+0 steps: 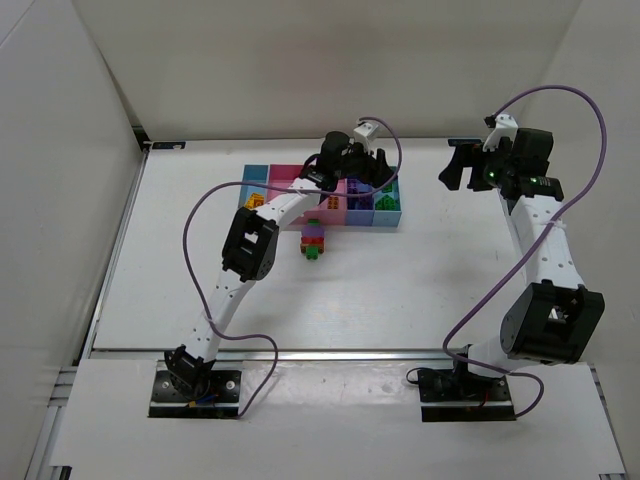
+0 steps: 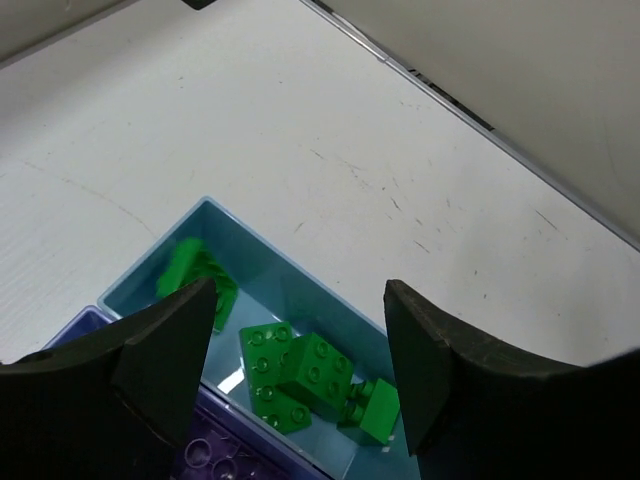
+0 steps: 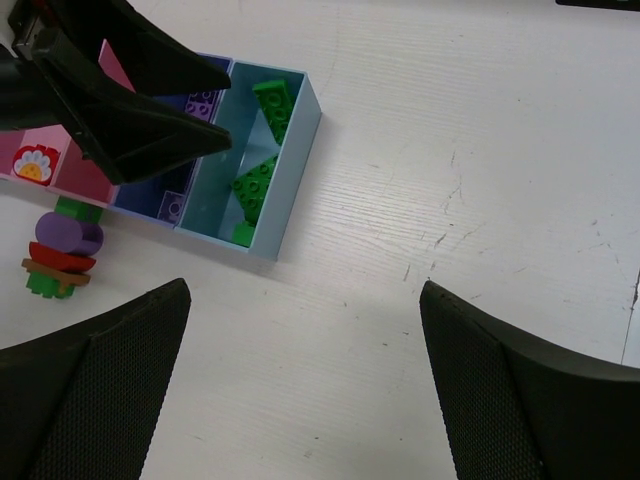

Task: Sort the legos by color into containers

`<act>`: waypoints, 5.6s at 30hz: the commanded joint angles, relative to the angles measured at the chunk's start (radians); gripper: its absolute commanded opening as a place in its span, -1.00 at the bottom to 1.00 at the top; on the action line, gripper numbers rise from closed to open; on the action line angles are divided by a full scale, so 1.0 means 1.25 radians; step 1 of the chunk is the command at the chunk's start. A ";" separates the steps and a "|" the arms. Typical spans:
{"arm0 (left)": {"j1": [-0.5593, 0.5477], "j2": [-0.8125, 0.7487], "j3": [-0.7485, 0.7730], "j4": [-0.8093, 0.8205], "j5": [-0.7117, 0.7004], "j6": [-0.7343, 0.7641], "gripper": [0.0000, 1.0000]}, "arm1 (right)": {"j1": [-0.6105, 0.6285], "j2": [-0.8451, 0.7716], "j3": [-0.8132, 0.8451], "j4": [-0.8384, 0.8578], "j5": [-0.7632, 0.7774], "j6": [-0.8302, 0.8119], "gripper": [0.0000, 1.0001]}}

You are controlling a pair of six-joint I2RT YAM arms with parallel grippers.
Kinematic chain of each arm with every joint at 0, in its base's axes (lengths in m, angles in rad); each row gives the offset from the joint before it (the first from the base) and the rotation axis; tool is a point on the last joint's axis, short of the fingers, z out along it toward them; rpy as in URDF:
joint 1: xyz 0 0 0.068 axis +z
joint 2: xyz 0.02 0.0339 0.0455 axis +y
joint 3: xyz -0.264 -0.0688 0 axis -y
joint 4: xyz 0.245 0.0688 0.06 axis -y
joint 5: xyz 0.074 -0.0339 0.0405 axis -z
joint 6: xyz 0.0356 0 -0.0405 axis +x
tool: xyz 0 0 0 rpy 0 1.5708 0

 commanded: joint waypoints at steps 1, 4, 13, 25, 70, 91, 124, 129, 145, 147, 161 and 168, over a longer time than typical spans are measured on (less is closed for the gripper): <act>0.005 -0.016 0.057 -0.013 -0.028 0.019 0.58 | -0.001 -0.002 0.000 0.013 -0.020 0.003 0.96; 0.018 -0.027 0.088 -0.020 -0.030 -0.015 0.58 | -0.001 -0.003 -0.008 0.018 -0.048 -0.015 0.93; 0.143 -0.313 0.015 -0.086 -0.050 -0.086 0.60 | 0.138 -0.060 -0.124 -0.076 -0.327 -0.444 0.82; 0.459 -0.704 -0.442 -0.194 0.151 -0.118 0.63 | 0.426 0.056 -0.082 -0.285 -0.396 -1.238 0.85; 0.526 -1.106 -0.945 -0.455 -0.020 -0.045 0.46 | 0.610 0.146 -0.065 -0.283 -0.367 -1.319 0.44; 0.581 -0.986 -0.890 -0.452 0.050 -0.064 0.47 | 0.671 0.378 0.198 -0.268 -0.295 -1.217 0.32; 0.016 -0.578 -0.586 -0.570 -0.459 -0.190 0.99 | 0.227 0.051 0.011 -0.145 0.034 0.069 0.39; 0.004 -0.534 -0.565 -0.555 -0.496 -0.195 0.99 | 0.194 0.036 -0.010 -0.138 0.010 0.067 0.38; -0.025 -0.486 -0.615 -0.482 -0.595 -0.255 0.79 | 0.146 0.043 -0.004 -0.138 -0.036 0.062 0.39; -0.027 -0.477 -0.614 -0.474 -0.595 -0.258 0.80 | 0.146 0.043 -0.005 -0.143 -0.038 0.038 0.39; -0.027 -0.443 -0.604 -0.469 -0.617 -0.236 0.85 | 0.139 0.057 -0.004 -0.143 -0.052 0.036 0.38; -0.027 -0.431 -0.599 -0.469 -0.612 -0.234 0.85 | 0.133 0.063 -0.006 -0.144 -0.052 0.037 0.38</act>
